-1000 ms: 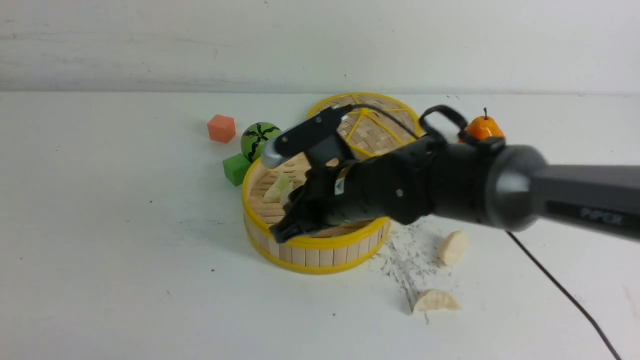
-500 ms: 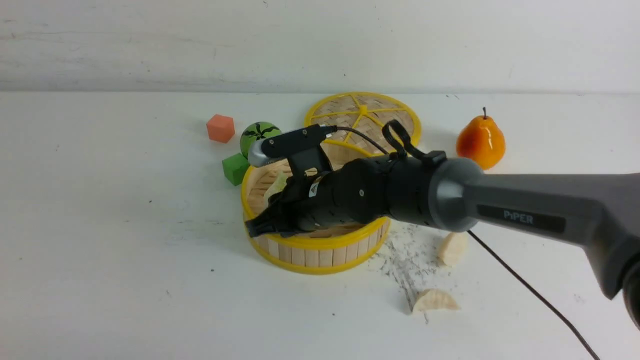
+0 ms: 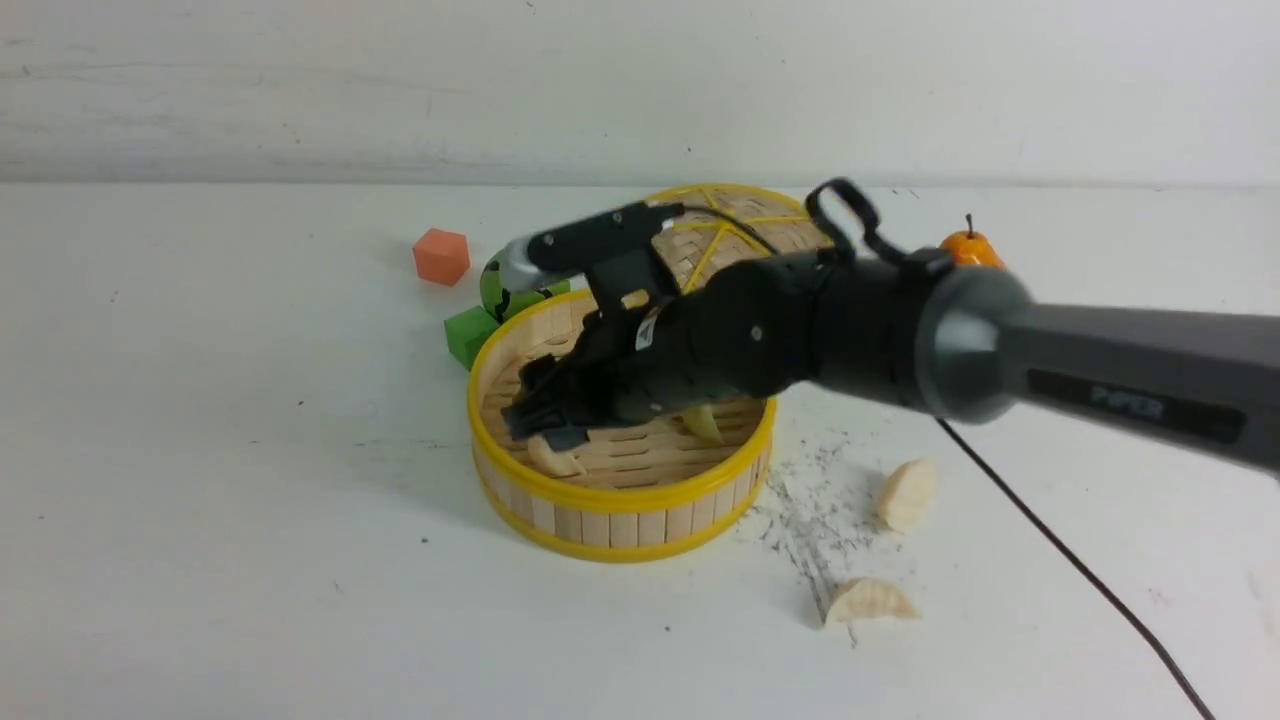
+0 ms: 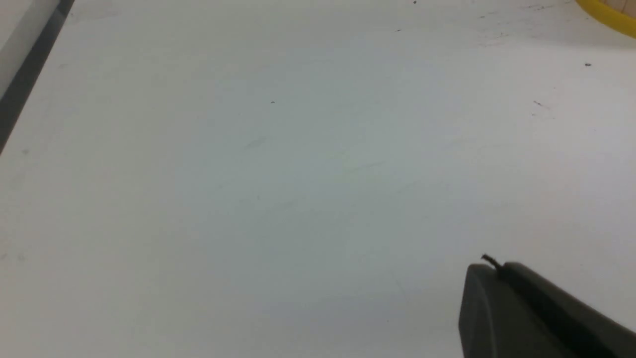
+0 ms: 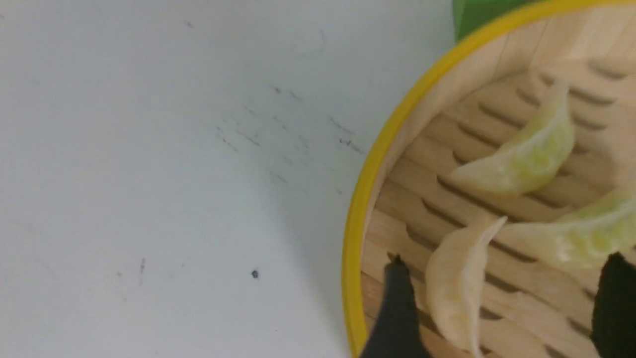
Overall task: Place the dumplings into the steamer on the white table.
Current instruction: 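Reach for and grasp a dumpling lying on the table beside the steamer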
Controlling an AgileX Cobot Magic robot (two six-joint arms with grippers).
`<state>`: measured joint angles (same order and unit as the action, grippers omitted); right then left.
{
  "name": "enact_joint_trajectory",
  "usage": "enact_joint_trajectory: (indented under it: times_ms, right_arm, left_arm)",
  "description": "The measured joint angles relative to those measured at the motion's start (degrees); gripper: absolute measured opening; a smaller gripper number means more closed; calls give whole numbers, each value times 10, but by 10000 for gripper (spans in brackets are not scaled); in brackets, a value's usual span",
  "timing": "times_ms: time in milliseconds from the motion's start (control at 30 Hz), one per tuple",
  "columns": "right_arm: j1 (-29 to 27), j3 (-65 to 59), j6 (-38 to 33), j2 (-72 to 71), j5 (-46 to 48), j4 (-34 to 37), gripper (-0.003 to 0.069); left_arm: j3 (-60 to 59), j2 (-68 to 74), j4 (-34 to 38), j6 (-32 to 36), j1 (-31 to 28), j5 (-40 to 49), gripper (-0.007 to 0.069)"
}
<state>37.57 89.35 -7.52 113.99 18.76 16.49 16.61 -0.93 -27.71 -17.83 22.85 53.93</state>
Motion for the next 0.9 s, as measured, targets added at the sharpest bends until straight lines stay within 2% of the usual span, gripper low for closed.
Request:
enact_joint_trajectory:
  times_ms: [133, 233, 333, 367, 400, 600, 733, 900]
  right_arm:
    - [-38, 2, 25, -58, 49, -39, 491]
    - [-89, 6, 81, -74, 112, -74, 487]
    - [-153, 5, 172, -63, 217, -121, 486]
    - [-153, 5, 172, -63, 217, -121, 486]
    - [-180, 4, 217, -47, 274, -147, 486]
    - [-192, -10, 264, -13, 301, -200, 486]
    - [-192, -35, 302, 2, 298, -208, 486]
    - [-185, -54, 305, 22, 277, -205, 451]
  left_arm:
    - [0, 0, 0, 0, 0, -1, -13]
    - [0, 0, 0, 0, 0, -1, -13]
    - [0, 0, 0, 0, 0, -2, -13]
    - [0, 0, 0, 0, 0, -2, -13]
    - [0, 0, 0, 0, 0, -2, -13]
    - [0, 0, -1, 0, 0, -4, -11]
    - [0, 0, -1, 0, 0, -4, -5]
    - [0, 0, -1, 0, 0, -4, -1]
